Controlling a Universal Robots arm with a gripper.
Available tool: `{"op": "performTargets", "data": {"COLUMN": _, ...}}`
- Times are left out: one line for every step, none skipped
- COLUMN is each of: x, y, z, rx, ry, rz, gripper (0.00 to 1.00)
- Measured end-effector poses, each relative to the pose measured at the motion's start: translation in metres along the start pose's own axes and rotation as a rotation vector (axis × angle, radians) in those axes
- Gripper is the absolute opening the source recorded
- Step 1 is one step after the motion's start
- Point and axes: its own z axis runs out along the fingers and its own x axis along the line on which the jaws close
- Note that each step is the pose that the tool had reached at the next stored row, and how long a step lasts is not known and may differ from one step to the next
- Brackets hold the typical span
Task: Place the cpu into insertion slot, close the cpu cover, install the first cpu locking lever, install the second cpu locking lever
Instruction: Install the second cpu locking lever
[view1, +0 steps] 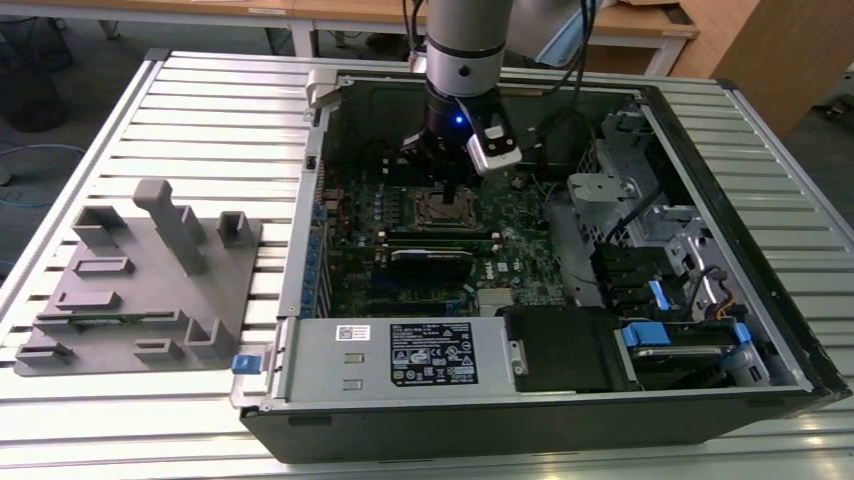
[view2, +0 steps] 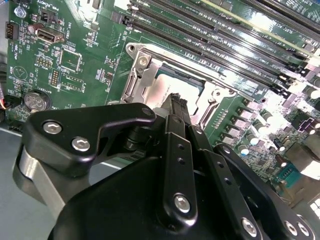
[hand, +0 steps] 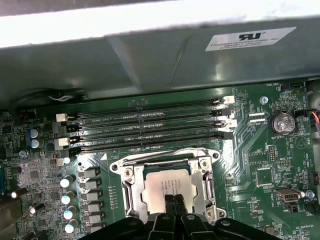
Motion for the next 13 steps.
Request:
{"op": "performTargets", "data": {"x": 0.0000, "y": 0.0000, "z": -0.0004, "rx": -0.0001, "ry": 0.0000, "rz": 0.000, "gripper": 0.11}}
{"op": "performTargets", "data": {"x": 0.0000, "y": 0.0000, "z": -0.0010, "rx": 0.0000, "ry": 0.0000, "rz": 0.000, "gripper": 0.11}}
{"op": "performTargets", "data": {"x": -0.0001, "y": 0.0000, "z": -0.0017, "rx": 0.0000, "ry": 0.0000, "rz": 0.000, "gripper": 0.11}}
{"op": "performTargets", "data": {"x": -0.0001, "y": 0.0000, "z": -0.0026, "rx": -0.0001, "ry": 0.0000, "rz": 0.000, "gripper": 0.11}}
{"op": "performTargets", "data": {"x": -0.0002, "y": 0.0000, "z": -0.0036, "rx": -0.0001, "ry": 0.0000, "rz": 0.000, "gripper": 0.11}}
{"op": "performTargets", "data": {"x": -0.0002, "y": 0.0000, "z": -0.0046, "rx": -0.0001, "ry": 0.0000, "rz": 0.000, "gripper": 0.11}}
{"op": "performTargets", "data": {"x": -0.0003, "y": 0.0000, "z": -0.0055, "rx": -0.0002, "ry": -0.0001, "rz": 0.000, "gripper": 0.11}}
{"op": "performTargets", "data": {"x": -0.0003, "y": 0.0001, "z": -0.0065, "rx": -0.0002, "ry": -0.0001, "rz": 0.000, "gripper": 0.11}}
{"op": "performTargets", "data": {"x": -0.0004, "y": 0.0001, "z": -0.0077, "rx": -0.0002, "ry": -0.0001, "rz": 0.000, "gripper": 0.11}}
{"op": "performTargets", "data": {"x": -0.0004, "y": 0.0001, "z": -0.0092, "rx": 0.0000, "ry": 0.0000, "rz": 0.000, "gripper": 0.11}}
{"op": "performTargets", "data": {"x": -0.0005, "y": 0.0001, "z": -0.0108, "rx": -0.0001, "ry": 0.0001, "rz": 0.000, "gripper": 0.11}}
{"op": "performTargets", "data": {"x": -0.0006, "y": 0.0001, "z": -0.0124, "rx": -0.0002, "ry": 0.0000, "rz": 0.000, "gripper": 0.11}}
{"op": "performTargets", "data": {"x": -0.0007, "y": 0.0001, "z": -0.0138, "rx": -0.0001, "ry": -0.0001, "rz": 0.000, "gripper": 0.11}}
